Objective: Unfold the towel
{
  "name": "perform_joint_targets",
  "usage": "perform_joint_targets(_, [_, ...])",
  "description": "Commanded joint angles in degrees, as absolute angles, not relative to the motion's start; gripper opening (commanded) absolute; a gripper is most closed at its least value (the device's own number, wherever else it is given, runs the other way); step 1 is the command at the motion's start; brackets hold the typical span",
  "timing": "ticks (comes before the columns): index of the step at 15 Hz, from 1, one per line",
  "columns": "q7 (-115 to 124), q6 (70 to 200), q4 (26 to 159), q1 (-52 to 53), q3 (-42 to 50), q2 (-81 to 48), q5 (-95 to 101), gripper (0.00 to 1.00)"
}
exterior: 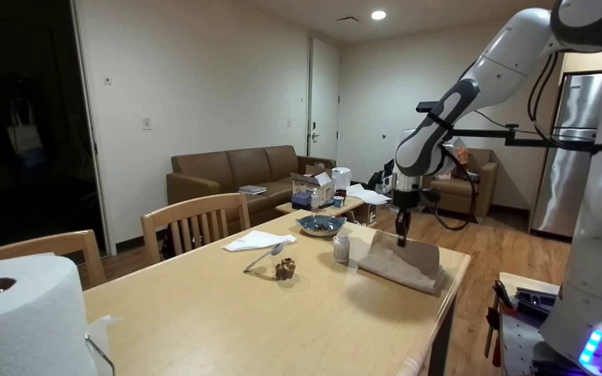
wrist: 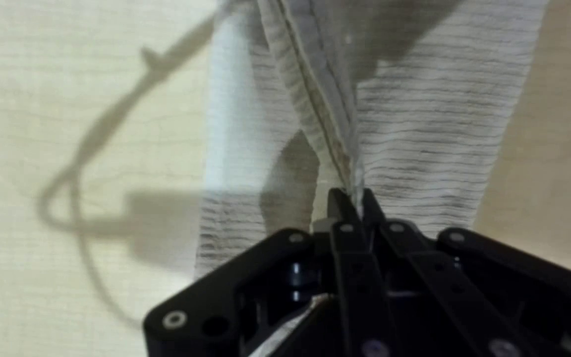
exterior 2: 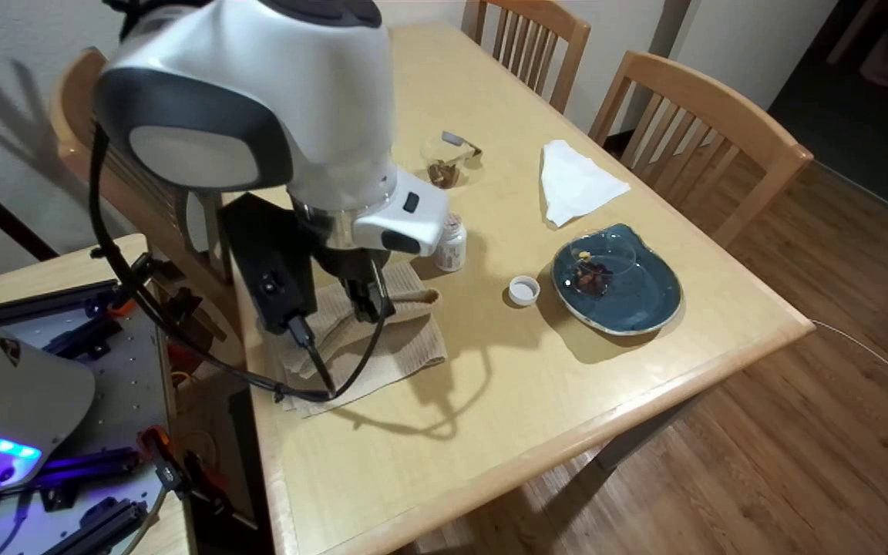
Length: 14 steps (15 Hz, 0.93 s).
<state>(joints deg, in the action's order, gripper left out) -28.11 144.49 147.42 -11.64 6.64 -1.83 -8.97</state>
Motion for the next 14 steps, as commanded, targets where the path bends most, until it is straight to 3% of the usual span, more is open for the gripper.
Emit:
perform_joint_targets(1, [-24.99,142.80,149.99,-8.61,5.87,3.65,-7.59,0.01])
perform_joint_targets(14, [-42.75,143.35,150.22,4.11,4.50,7.46,-25.95,0.01])
